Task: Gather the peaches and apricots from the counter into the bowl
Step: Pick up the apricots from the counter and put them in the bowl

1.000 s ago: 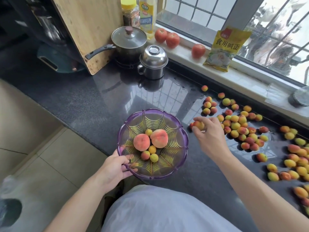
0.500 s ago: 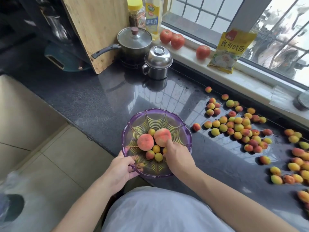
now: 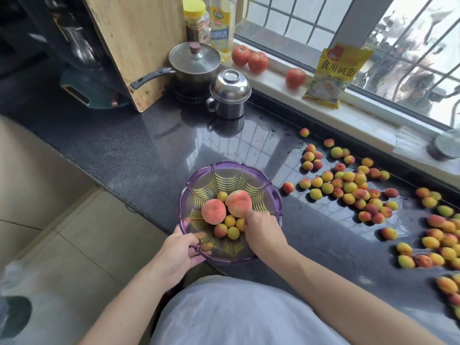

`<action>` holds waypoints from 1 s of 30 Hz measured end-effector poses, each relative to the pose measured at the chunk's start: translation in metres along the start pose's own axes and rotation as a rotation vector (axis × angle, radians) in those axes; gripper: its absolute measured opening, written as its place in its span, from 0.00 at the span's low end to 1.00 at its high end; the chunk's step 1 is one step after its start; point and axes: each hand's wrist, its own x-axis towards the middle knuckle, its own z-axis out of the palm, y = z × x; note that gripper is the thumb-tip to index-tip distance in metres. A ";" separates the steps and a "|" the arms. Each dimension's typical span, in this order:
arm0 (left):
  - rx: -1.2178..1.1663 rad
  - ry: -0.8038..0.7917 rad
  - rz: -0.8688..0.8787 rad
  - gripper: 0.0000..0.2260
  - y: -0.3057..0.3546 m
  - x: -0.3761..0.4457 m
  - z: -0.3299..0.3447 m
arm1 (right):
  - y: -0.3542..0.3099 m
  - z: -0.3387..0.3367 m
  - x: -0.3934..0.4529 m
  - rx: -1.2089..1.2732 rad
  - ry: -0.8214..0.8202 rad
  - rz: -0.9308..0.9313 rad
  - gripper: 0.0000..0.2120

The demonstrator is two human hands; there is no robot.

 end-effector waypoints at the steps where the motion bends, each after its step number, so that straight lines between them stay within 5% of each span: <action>1: -0.001 0.000 0.002 0.23 -0.001 0.000 0.000 | 0.001 -0.002 0.000 0.015 0.019 0.003 0.05; 7: -0.007 0.027 0.018 0.23 -0.003 0.005 0.008 | 0.042 -0.034 -0.030 0.437 0.397 0.185 0.04; 12: 0.039 0.061 0.064 0.24 -0.001 0.018 0.014 | 0.111 -0.039 -0.030 0.425 0.379 0.402 0.05; 19: 0.062 0.142 0.297 0.14 0.028 0.063 -0.003 | 0.118 -0.036 0.041 0.184 0.336 0.276 0.13; 26: -0.014 -0.222 0.444 0.21 0.076 0.134 -0.011 | 0.115 -0.012 0.082 0.066 0.264 0.190 0.18; 30: -0.097 -0.457 0.471 0.37 0.084 0.169 -0.002 | 0.129 -0.011 0.089 0.075 0.313 0.138 0.15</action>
